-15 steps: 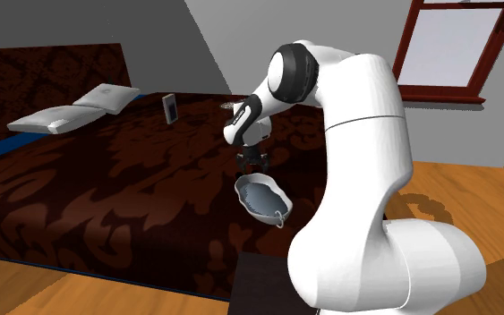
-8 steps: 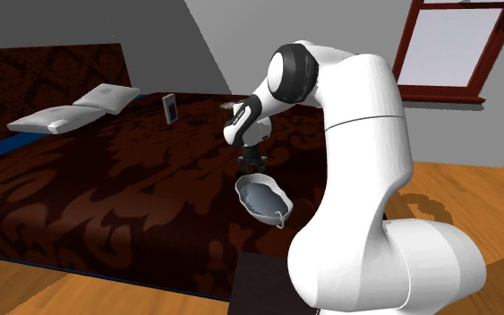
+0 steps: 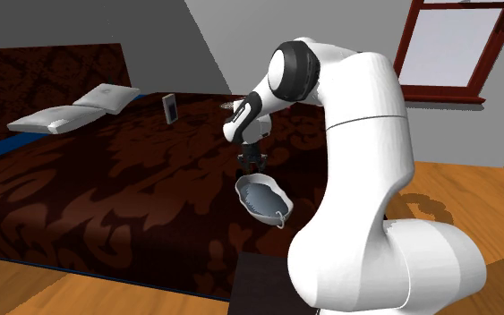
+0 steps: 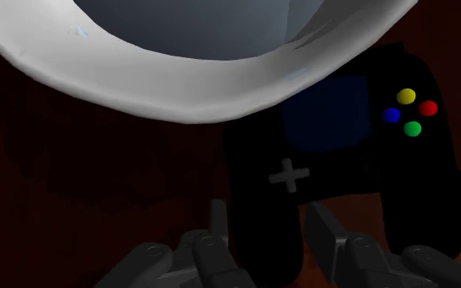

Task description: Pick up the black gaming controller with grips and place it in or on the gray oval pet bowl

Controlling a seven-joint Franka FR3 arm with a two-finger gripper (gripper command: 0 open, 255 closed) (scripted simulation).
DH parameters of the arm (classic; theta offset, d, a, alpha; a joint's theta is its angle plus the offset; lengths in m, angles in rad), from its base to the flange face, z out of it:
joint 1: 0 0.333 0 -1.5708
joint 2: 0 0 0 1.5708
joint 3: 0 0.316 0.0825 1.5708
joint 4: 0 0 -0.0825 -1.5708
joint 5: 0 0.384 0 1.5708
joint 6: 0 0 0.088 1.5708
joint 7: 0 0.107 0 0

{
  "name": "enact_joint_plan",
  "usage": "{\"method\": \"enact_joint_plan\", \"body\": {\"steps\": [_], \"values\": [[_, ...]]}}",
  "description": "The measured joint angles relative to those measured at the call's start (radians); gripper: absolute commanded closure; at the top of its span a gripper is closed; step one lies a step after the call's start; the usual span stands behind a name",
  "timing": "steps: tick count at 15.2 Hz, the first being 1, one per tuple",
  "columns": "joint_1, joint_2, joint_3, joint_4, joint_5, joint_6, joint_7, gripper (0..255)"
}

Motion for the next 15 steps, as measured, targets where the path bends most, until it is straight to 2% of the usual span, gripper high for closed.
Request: {"method": "enact_joint_plan", "body": {"steps": [15], "values": [[-0.017,-0.120,0.031,0.021,0.050,-0.135,-0.045,255]]}}
